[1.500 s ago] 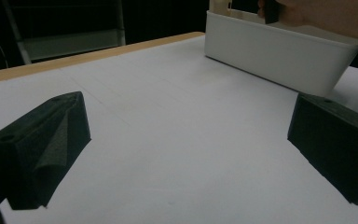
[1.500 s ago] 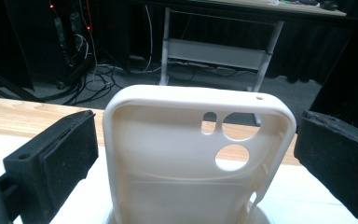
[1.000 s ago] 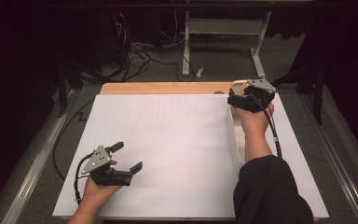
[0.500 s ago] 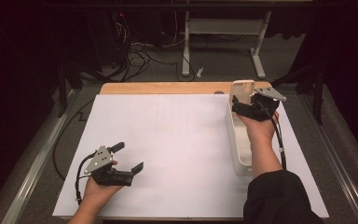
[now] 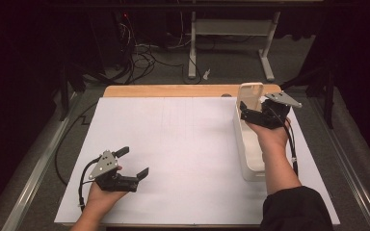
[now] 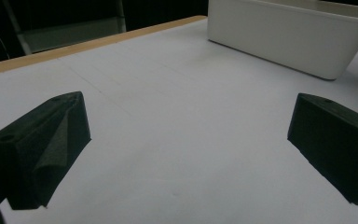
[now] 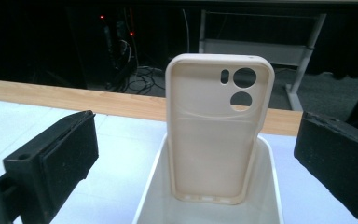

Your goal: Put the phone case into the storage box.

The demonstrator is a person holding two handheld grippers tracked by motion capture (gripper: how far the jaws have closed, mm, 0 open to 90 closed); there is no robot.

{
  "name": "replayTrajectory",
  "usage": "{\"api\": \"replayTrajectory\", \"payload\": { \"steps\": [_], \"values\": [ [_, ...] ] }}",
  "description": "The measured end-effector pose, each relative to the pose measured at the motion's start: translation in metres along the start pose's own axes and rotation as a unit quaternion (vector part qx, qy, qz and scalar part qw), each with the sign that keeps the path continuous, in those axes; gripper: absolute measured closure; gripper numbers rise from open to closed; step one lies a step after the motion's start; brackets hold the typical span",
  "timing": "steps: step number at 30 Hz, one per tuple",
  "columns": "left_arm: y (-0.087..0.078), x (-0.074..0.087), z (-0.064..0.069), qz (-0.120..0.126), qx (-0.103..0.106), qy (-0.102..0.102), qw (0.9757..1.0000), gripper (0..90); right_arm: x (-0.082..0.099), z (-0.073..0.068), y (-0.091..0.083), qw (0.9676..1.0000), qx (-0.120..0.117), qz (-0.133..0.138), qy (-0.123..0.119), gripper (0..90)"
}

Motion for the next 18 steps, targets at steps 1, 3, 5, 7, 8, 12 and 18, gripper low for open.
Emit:
{"api": "replayTrajectory", "payload": {
  "steps": [1,3,5,7,8,12,18],
  "values": [
    [0.0,0.0,0.0,0.0,0.0,0.0,1.0,0.3,0.0,0.0,-0.003,1.0,-0.004,0.001,0.0,0.0],
    [0.0,0.0,0.0,-0.001,-0.001,0.001,1.0,0.3,0.0,0.0,-0.007,1.0,-0.008,0.002,-0.001,0.0],
    [0.001,0.0,0.0,-0.003,-0.001,0.002,1.0,0.3,0.0,0.0,-0.012,0.9999,-0.012,0.004,-0.005,0.0],
    [0.0,0.0,0.0,-0.002,-0.001,0.002,1.0,0.3,0.001,0.0,-0.018,0.9999,-0.014,0.002,-0.007,0.0],
    [0.0,0.0,0.0,-0.001,-0.001,0.002,1.0,0.3,0.002,0.0,-0.02,0.9998,-0.016,0.005,-0.007,0.0],
    [0.0,0.0,0.0,0.0,-0.002,0.0,1.0,0.3,0.004,0.001,-0.031,0.9997,-0.024,0.007,-0.008,0.0],
    [-0.001,0.0,-0.001,0.001,-0.003,-0.001,1.0,0.3,0.008,0.0,-0.05,0.9988,-0.045,0.011,-0.017,0.0]
  ]
}}
Point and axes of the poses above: each handheld gripper's, and its own axes: y roughly forward along the jaws, x roughly out of its underside, z roughly to its right, the point moved 1 cm from there along y, roughly forward along the jaws, and after that the axes turned 12 degrees about -y, right-handed, at the moved point
